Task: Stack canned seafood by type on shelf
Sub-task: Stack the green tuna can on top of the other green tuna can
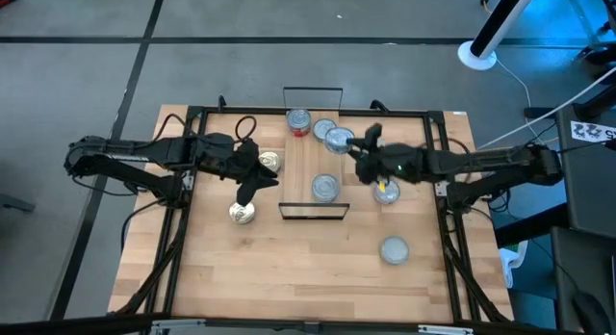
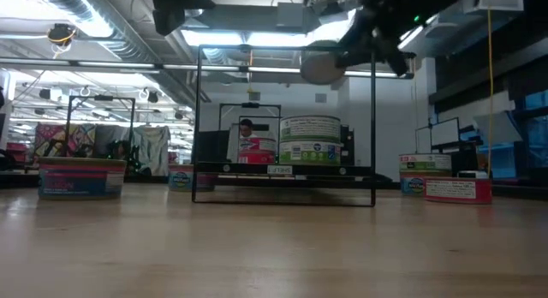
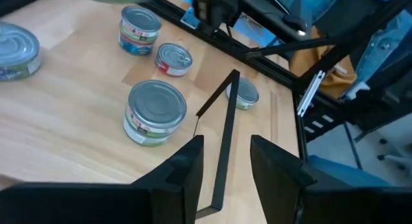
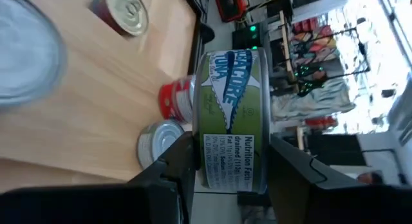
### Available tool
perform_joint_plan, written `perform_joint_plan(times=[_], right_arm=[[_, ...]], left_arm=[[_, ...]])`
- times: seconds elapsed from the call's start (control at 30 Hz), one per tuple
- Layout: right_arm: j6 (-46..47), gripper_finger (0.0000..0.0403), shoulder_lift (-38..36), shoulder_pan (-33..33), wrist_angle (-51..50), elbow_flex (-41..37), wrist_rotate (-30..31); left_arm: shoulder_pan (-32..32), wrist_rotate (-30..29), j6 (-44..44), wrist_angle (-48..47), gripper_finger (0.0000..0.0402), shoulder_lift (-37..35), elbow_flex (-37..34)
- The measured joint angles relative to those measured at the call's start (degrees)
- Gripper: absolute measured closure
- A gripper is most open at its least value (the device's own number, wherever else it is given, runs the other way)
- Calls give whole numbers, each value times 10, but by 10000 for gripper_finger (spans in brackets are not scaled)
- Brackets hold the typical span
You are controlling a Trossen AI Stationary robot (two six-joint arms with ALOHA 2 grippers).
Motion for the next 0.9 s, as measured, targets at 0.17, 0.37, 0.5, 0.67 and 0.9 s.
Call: perform_joint_plan(times=[0.17, 0.37, 0.5, 0.67, 0.9], right_arm=[[0, 265, 26, -97, 3, 0, -103], [-15, 265, 86, -183, 13, 0, -169], [-22, 265, 130, -221, 68, 0, -202], [-42, 265, 175, -241, 131, 0, -227], [-64, 265, 218, -243, 153, 0, -236]], left_arm=[[0, 0, 22, -1, 279, 0, 0], [0, -2, 56, -4, 279, 0, 0], [0, -8, 61, -9, 279, 0, 0], [0, -22, 61, -9, 279, 0, 0], [0, -27, 83, -9, 279, 0, 0]])
